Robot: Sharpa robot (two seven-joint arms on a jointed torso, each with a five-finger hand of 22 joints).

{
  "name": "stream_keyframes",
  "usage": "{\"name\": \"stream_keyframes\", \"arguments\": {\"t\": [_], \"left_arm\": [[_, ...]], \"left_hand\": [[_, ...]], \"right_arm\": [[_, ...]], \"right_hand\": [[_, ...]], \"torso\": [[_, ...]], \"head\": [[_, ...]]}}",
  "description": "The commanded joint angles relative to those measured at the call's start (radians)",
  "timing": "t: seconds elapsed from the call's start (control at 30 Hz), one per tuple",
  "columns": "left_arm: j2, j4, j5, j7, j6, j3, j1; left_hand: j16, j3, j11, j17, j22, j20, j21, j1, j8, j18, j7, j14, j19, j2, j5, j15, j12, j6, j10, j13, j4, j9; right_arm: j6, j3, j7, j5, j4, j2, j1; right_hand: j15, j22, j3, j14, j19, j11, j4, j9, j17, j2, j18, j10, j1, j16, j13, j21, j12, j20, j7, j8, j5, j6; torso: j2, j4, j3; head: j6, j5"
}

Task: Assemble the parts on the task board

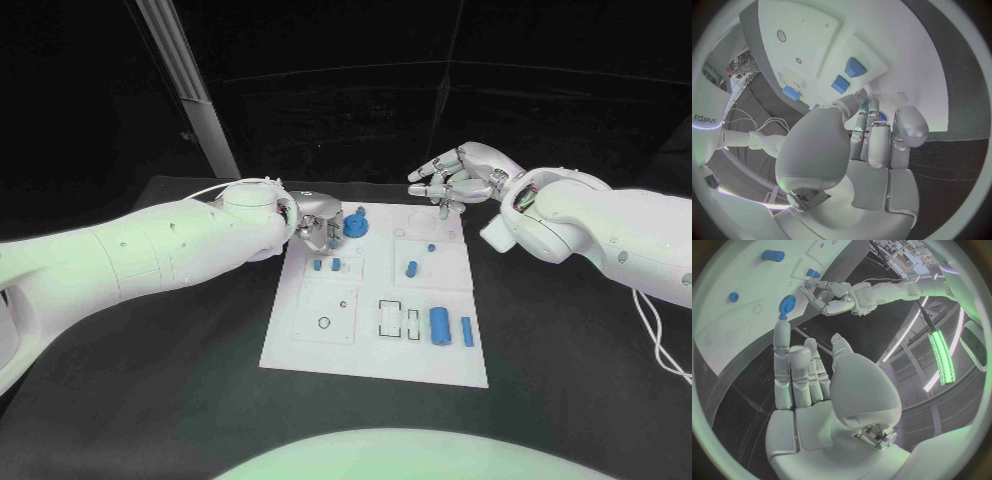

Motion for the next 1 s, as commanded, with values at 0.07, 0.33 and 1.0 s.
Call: {"name": "stream_keyframes", "arguments": {"t": [0.07,0.33,1.0], "left_arm": [[-0.002,0.003,-0.005,-0.004,-0.008,0.000,0.001],[-0.002,0.002,-0.005,-0.009,0.000,0.000,0.001],[0.000,-0.001,-0.005,-0.010,0.010,0.001,0.001]], "left_hand": [[-0.001,-0.003,-0.003,0.000,-0.001,0.008,-0.001,-0.008,-0.005,-0.018,0.002,0.019,-0.002,0.004,0.005,0.008,-0.006,-0.003,-0.004,0.000,0.005,0.000],[-0.001,-0.003,-0.003,-0.002,-0.001,0.008,-0.001,-0.009,-0.005,-0.018,0.002,0.018,-0.002,0.004,0.005,0.008,-0.007,-0.003,-0.004,0.000,0.005,0.001],[0.000,0.001,-0.004,-0.004,0.002,0.009,-0.001,-0.007,-0.014,-0.017,0.000,0.016,-0.003,0.019,0.004,0.007,-0.015,0.002,0.000,0.002,0.008,0.000]], "right_arm": [[-0.001,0.001,0.008,0.000,0.003,-0.002,0.002],[0.001,0.001,0.008,0.000,0.002,-0.002,0.002],[0.002,0.001,0.007,0.000,0.002,-0.002,0.002]], "right_hand": [[0.002,-0.001,-0.003,0.002,0.007,0.000,0.000,0.002,0.001,0.004,0.006,-0.007,0.006,-0.002,-0.001,-0.003,0.004,-0.003,0.000,0.004,0.004,-0.009],[0.002,-0.001,-0.003,0.002,0.007,0.000,0.000,0.002,0.001,0.004,0.006,-0.007,0.006,-0.002,-0.001,-0.003,0.004,-0.003,0.000,0.004,0.004,-0.009],[0.002,-0.001,-0.005,0.002,0.007,0.000,0.001,0.002,0.002,0.004,0.006,-0.008,0.006,-0.002,-0.001,-0.004,0.004,-0.003,0.000,0.005,0.004,-0.009]], "torso": [[0.001,0.0003,-0.0003],[0.000,0.0008,0.0000],[0.000,0.0002,0.0004]], "head": [[-0.001,0.000],[-0.003,0.001],[-0.001,0.002]]}}
